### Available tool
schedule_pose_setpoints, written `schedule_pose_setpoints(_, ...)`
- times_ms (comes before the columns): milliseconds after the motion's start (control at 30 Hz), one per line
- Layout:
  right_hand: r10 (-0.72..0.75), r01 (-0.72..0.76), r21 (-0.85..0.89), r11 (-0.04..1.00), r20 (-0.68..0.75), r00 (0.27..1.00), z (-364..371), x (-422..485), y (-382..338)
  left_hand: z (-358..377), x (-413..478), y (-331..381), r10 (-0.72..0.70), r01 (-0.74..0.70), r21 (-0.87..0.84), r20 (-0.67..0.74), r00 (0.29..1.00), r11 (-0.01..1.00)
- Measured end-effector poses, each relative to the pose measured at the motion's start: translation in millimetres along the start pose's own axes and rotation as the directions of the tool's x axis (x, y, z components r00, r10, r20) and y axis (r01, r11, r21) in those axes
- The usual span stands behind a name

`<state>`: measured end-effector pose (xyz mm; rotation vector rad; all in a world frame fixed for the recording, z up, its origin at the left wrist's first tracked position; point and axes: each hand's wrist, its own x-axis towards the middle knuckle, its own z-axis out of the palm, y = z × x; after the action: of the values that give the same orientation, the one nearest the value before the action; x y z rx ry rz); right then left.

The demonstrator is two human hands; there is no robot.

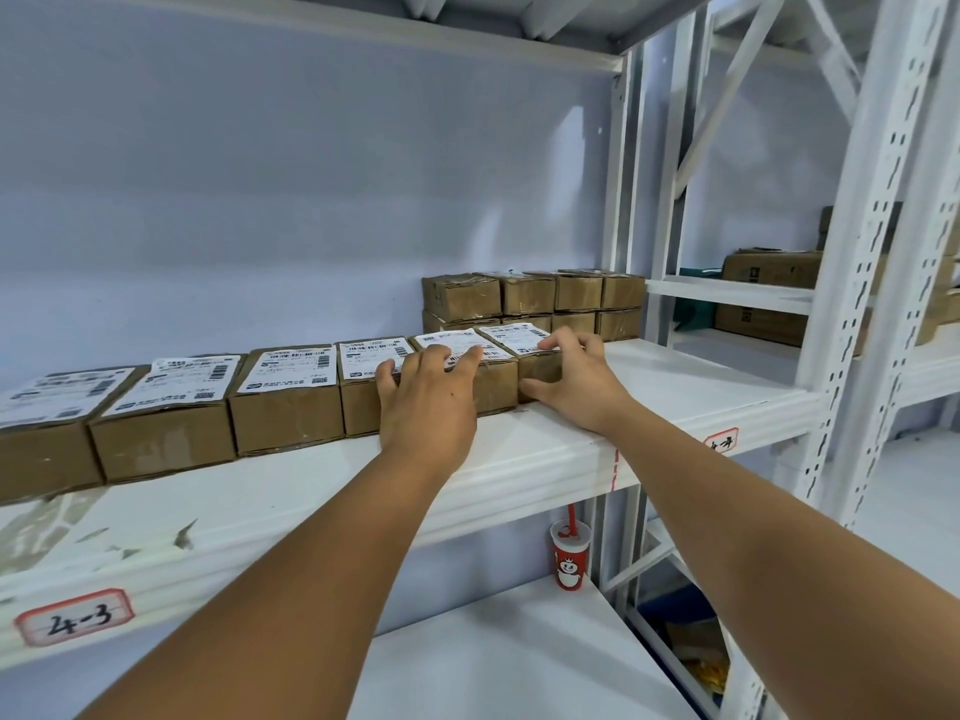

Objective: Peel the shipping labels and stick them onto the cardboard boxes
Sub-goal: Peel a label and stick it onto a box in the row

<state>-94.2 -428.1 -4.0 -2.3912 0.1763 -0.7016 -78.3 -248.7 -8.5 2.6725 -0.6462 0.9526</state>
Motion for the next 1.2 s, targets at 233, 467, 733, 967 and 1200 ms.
schedule_pose_setpoints(233, -0.018, 0.012, -0.095, 0.995, -0.059, 0.998, 3.9, 0.3, -1.0, 0.3, -1.3, 1.4, 0.025, -0.026, -0.037, -0.029, 0.999, 0.999)
schedule_pose_setpoints(467, 0.018, -0.021, -0.148, 0.989, -0.025, 1.000, 7.2, 5.4, -1.5, -3.7, -1.2, 2.3, 0.043, -0.044, -0.054, -0.018, 0.999, 0.998)
schedule_pose_setpoints(733, 0.029, -0.039, -0.093, 0.995, -0.102, 0.994, 5.7, 6.3, -1.5, -3.4, 0.8, 1.5, 0.064, -0.067, -0.098, -0.035, 0.997, 0.993)
schedule_pose_setpoints(967, 0.041, -0.041, 0.023, 0.999, 0.005, 0.999, -0.8, 2.9, 0.1, -2.1, 2.1, 0.4, 0.080, -0.085, -0.116, -0.052, 0.995, 0.990)
schedule_pose_setpoints(1200, 0.067, -0.073, 0.094, 0.993, 0.061, 0.996, -4.4, 0.8, -3.8, -3.6, 0.7, -0.1, 0.082, -0.089, -0.118, -0.058, 0.995, 0.989)
